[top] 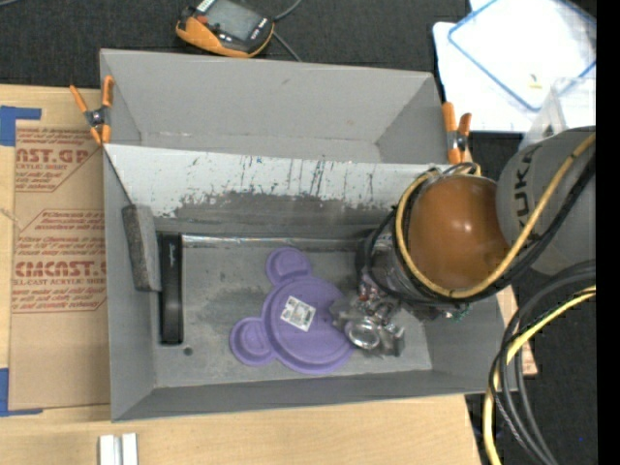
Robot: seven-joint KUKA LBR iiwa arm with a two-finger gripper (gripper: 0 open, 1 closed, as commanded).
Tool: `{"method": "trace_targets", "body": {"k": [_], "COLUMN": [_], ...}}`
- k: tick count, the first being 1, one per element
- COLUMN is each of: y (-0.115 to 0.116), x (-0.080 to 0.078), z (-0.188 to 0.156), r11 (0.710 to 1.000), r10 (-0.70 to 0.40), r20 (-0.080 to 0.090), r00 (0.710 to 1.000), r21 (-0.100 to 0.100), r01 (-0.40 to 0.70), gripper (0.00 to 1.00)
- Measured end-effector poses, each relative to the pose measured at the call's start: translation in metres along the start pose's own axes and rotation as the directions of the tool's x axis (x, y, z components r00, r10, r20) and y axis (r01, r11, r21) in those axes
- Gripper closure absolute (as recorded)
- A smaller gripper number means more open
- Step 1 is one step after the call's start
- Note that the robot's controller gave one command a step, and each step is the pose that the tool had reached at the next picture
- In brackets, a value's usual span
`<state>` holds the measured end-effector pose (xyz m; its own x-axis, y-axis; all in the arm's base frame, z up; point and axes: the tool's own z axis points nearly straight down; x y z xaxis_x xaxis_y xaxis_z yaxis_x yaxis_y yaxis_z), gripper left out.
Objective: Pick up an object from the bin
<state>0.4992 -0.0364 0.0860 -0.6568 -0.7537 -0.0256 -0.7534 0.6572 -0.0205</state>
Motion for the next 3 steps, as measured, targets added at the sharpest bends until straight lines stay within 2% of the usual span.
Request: {"method": "trace_targets", "body": {"k": [1,2,3], "y": [0.0,-0.013,-0.013], "x": [0.0,-0.002,-0.002], "z": [0.0,0.003,0.003], "r11": [1.0,0.977,0.977], "r10": [0.0,-0.212,-0.212], "r20": [0.0,0.001,0.001], "r00": [1.0,0.977,0.977], "r21": [0.0,-0.015,-0.016], "r01": [0.0,0.212,0.212], "gripper": [1.0,1.0,1.0]}}
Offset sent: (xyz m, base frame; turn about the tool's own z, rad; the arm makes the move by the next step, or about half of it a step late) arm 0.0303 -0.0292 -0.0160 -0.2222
